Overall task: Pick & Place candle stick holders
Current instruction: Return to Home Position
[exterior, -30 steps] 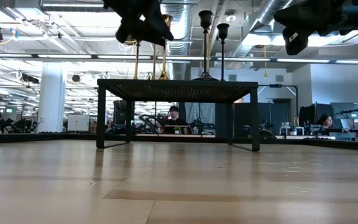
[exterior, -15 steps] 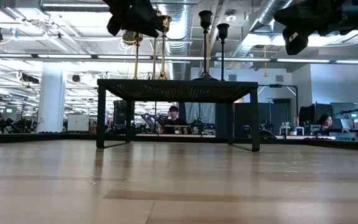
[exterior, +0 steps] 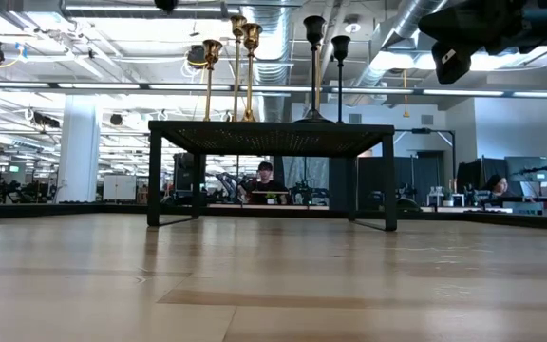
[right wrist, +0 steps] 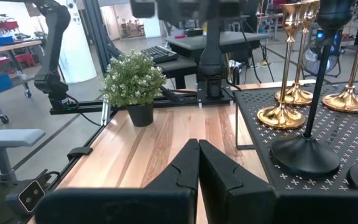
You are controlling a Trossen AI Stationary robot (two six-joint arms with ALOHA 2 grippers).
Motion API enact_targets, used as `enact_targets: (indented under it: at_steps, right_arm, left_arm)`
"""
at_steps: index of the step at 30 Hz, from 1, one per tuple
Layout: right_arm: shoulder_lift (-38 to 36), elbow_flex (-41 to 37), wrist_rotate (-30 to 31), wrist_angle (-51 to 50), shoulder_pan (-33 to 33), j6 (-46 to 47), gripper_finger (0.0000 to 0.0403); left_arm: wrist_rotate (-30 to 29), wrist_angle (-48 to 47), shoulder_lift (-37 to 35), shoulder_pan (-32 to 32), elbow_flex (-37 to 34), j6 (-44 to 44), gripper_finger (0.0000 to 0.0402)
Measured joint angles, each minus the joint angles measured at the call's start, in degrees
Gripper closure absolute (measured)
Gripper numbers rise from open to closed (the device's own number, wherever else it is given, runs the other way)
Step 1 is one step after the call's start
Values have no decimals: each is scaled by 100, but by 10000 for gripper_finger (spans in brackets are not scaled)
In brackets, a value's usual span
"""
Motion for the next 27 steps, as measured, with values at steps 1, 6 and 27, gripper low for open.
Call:
enact_targets:
  at_steps: [1, 6, 27]
  right_arm:
    - [1, 0, -2, 2, 1, 0, 403]
    - [0, 0, 0, 4, 1, 0, 403]
    - [0, 0, 0, 33, -7, -5, 403]
  left_arm:
    - [-16, -5, -96, -105, 0, 114, 266]
    - [-63, -4, -359, -540, 0, 396, 290]
    - [-61, 70, -188, -863, -2, 981, 391]
